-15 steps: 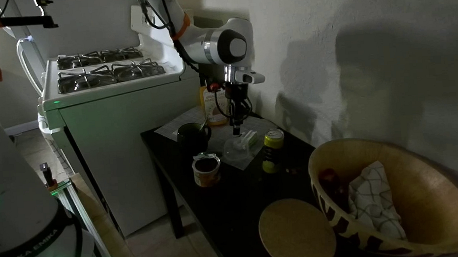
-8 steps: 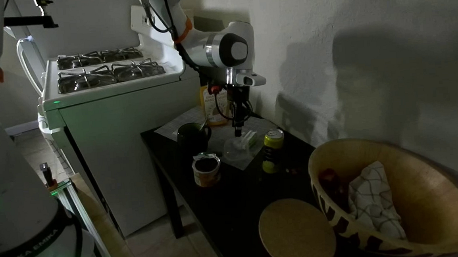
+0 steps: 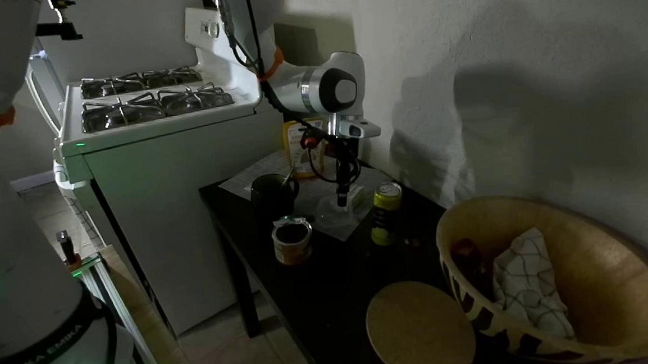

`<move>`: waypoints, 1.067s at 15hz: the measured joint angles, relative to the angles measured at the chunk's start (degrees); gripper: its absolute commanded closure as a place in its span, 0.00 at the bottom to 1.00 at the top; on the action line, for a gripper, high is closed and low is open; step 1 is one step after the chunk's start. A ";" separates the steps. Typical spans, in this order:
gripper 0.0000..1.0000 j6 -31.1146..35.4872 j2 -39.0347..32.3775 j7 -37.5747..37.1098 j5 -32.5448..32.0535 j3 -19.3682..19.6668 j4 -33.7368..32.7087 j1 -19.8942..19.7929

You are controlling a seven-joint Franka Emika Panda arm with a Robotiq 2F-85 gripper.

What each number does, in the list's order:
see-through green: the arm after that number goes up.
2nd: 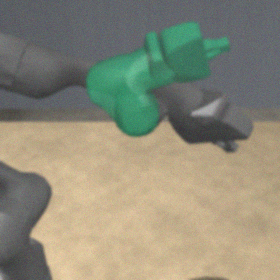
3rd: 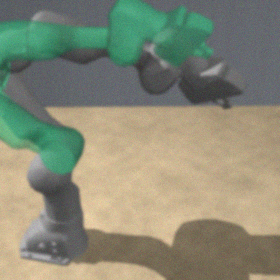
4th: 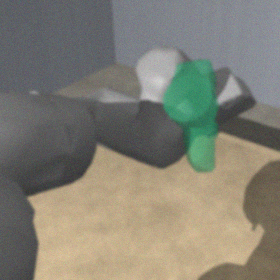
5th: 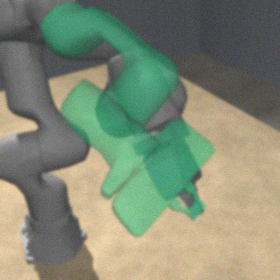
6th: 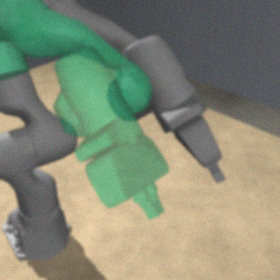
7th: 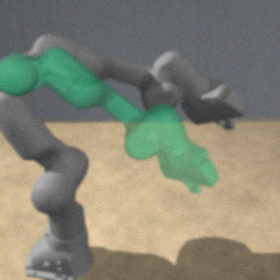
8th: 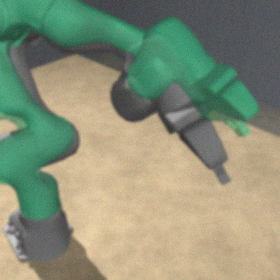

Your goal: Put the bowl upright

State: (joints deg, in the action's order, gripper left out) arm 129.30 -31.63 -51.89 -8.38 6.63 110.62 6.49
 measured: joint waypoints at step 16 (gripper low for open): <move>0.95 -10.97 -3.14 -5.82 -0.18 1.15 -5.90 2.40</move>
State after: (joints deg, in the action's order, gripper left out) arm 118.33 -34.77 -57.71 -8.55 7.79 104.72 8.89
